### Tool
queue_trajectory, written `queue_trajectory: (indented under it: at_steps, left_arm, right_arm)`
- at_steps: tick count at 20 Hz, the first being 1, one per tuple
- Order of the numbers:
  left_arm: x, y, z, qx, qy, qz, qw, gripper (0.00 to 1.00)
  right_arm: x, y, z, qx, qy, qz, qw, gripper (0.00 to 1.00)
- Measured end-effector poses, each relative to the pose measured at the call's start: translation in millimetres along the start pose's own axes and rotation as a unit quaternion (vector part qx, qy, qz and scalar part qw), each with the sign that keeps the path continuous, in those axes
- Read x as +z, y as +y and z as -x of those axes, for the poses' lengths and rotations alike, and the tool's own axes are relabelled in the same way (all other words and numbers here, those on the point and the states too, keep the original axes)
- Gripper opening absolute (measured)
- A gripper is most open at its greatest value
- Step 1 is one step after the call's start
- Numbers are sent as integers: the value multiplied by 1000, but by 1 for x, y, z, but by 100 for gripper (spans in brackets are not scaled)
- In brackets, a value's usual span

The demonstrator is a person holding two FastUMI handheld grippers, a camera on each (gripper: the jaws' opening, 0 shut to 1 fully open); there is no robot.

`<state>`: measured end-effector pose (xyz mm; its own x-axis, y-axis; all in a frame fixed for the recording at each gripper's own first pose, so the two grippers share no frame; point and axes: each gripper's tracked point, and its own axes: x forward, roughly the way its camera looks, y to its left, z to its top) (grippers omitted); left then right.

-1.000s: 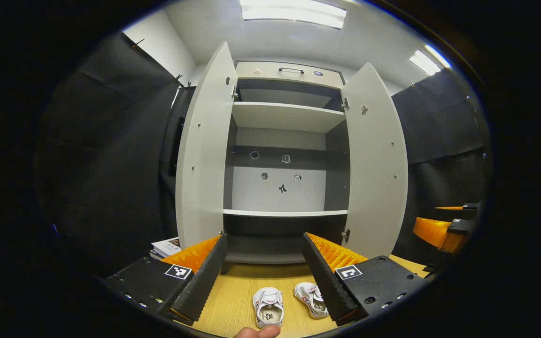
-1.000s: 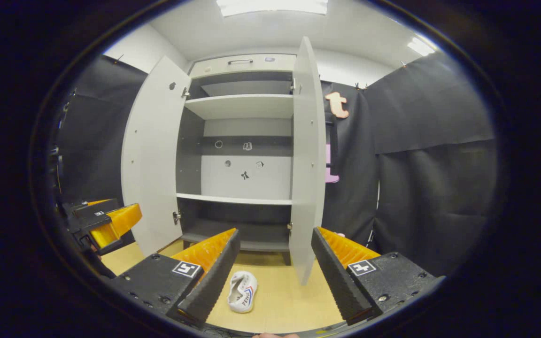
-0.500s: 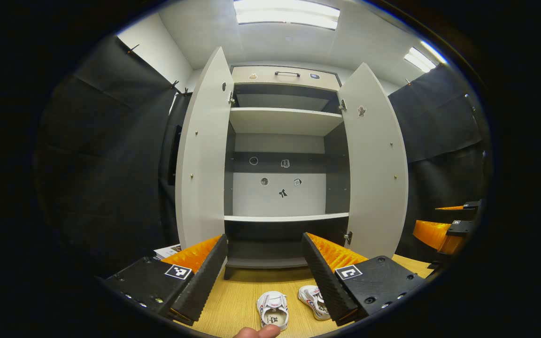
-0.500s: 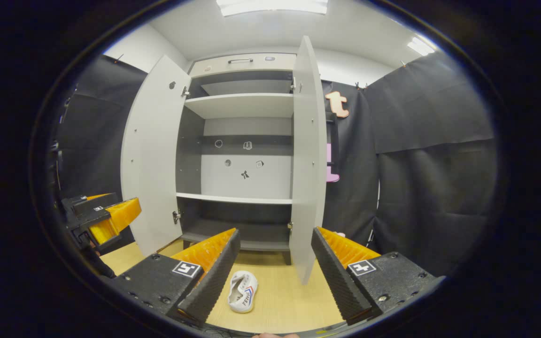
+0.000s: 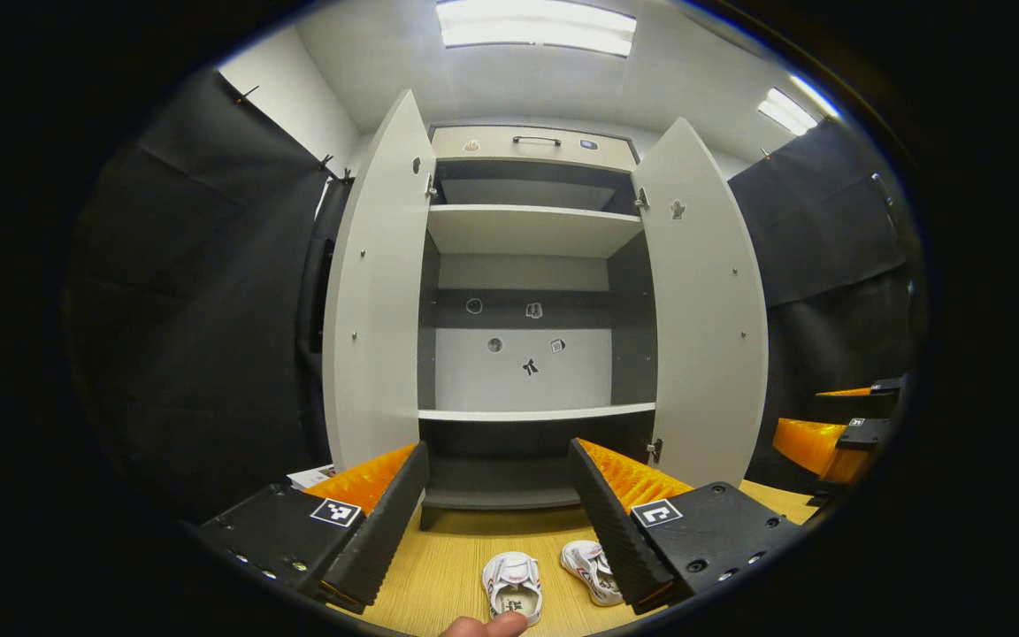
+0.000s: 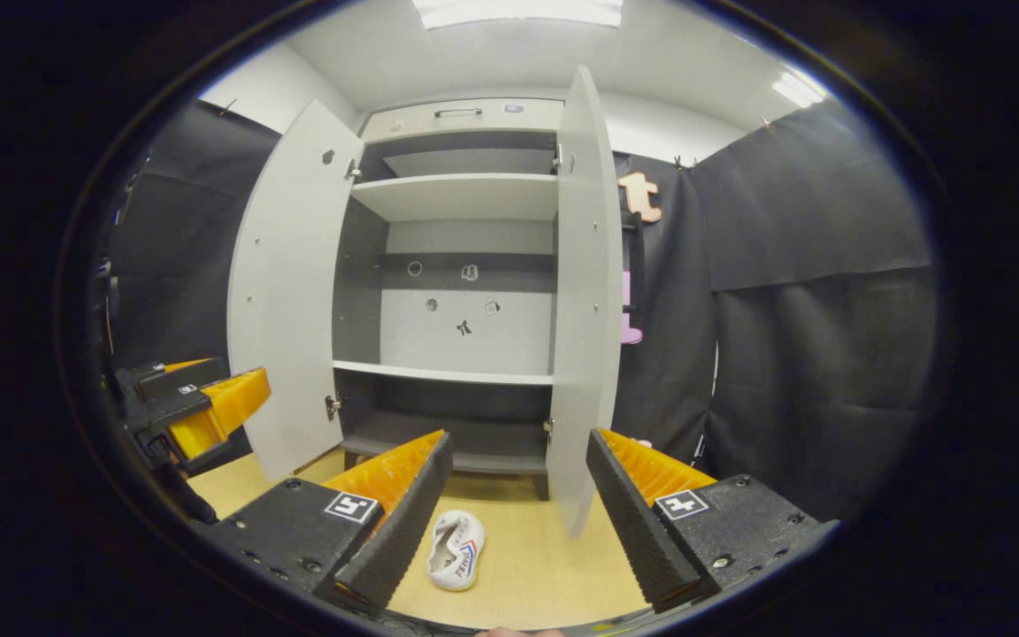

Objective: Grab one shoe with the right hand and put it into the shoe cabinet, grab the other shoe with the left hand and put it into the shoe cabinet; then close the right door with the right hand and the left door with the left hand.

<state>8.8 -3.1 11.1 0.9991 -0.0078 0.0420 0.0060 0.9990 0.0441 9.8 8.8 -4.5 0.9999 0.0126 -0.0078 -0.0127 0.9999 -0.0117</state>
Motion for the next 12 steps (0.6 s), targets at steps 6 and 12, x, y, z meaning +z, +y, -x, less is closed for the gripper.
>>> queue_trajectory:
  at_steps: [6,12]
  left_arm:
    - [2,6,-1,4,-2,0,1000,95]
    - [1,17,0,11,0,-2,1000,95]
  right_arm:
    - [-12,10,-8,13,15,-2,1000,99]
    - [-41,35,-19,40,33,4,999,99]
